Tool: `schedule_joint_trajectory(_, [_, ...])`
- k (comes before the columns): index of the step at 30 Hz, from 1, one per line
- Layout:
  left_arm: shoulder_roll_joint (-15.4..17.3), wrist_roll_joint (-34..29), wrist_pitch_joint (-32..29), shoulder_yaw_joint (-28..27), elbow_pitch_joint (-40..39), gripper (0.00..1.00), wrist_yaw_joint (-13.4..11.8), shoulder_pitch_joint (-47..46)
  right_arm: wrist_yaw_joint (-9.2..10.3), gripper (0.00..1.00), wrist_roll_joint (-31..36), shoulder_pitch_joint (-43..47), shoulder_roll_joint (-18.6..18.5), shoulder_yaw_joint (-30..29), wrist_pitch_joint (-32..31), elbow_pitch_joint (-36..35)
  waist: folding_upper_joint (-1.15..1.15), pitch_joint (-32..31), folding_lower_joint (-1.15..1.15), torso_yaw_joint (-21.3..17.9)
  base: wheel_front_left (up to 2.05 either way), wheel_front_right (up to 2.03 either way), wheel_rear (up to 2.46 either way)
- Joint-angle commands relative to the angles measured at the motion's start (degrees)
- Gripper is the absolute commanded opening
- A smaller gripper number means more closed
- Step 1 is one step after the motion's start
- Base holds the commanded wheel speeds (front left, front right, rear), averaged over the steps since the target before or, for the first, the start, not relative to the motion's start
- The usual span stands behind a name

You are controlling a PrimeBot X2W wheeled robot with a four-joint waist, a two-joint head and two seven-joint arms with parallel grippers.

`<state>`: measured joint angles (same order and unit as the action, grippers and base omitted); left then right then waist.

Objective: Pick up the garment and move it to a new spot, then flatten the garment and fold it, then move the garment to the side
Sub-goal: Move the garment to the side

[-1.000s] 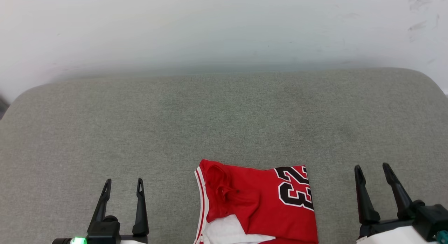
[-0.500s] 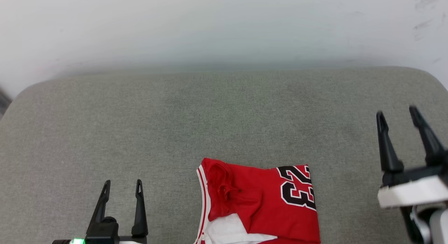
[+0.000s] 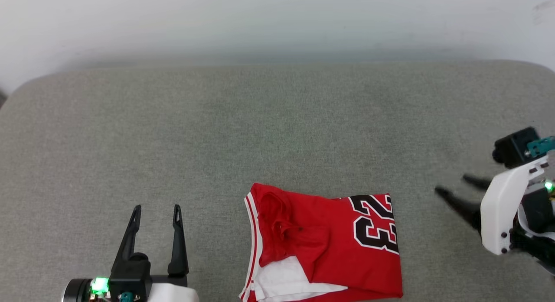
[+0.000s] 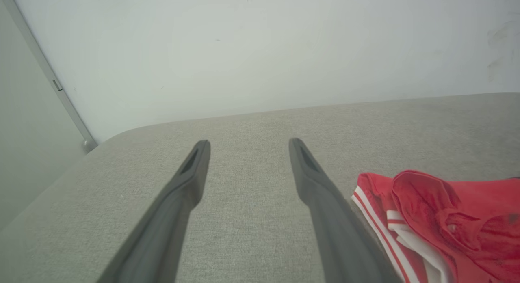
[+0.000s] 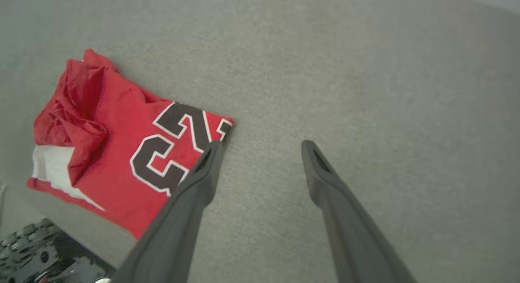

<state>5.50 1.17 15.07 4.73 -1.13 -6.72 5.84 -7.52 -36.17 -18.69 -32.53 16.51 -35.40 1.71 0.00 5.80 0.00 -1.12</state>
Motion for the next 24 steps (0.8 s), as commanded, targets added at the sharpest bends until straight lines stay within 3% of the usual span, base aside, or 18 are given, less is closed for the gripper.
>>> schedule_joint_trajectory(1, [-0.1, -0.4, 0.1, 0.0, -0.2, 1.0, 0.1, -1.2, 0.04, 1.0, -5.0, 0.3, -0.6, 1.0, -4.2, 0.7, 0.0, 1.4, 0.0, 0.3, 0.0, 0.0, 0.0])
schedule_joint_trajectory(5, [-0.1, -0.6, 0.1, 0.3, -0.4, 1.0, 0.6, -3.0, 0.05, 1.0, -12.0, 1.2, -2.4, 2.1, -10.8, 1.8, 0.0, 3.7, 0.0, 1.1, 0.0, 0.0, 0.0])
schedule_joint_trajectory(13, [-0.4, -0.8, 0.1, 1.1, -0.7, 1.0, 1.1, -6.4, 0.05, 1.0, -18.8, 0.8, 2.4, 4.6, -11.3, 5.9, 0.0, 8.5, 0.0, 3.4, 0.0, 0.0, 0.0])
schedule_joint_trajectory(18, [-0.7, -0.8, 0.1, 1.8, -0.6, 1.0, 1.2, -8.1, 0.06, 1.0, -19.8, 0.5, 6.0, 8.6, -10.4, 10.1, 0.0, 11.0, 0.0, 4.9, 0.0, 0.0, 0.0])
schedule_joint_trajectory(24, [-1.1, -0.6, 0.1, 2.3, 0.0, 1.0, 1.2, -9.4, 0.09, 1.0, -18.0, 1.7, 7.6, 17.2, -8.8, 14.9, 0.0, 12.2, 0.0, 6.3, 0.0, 0.0, 0.0])
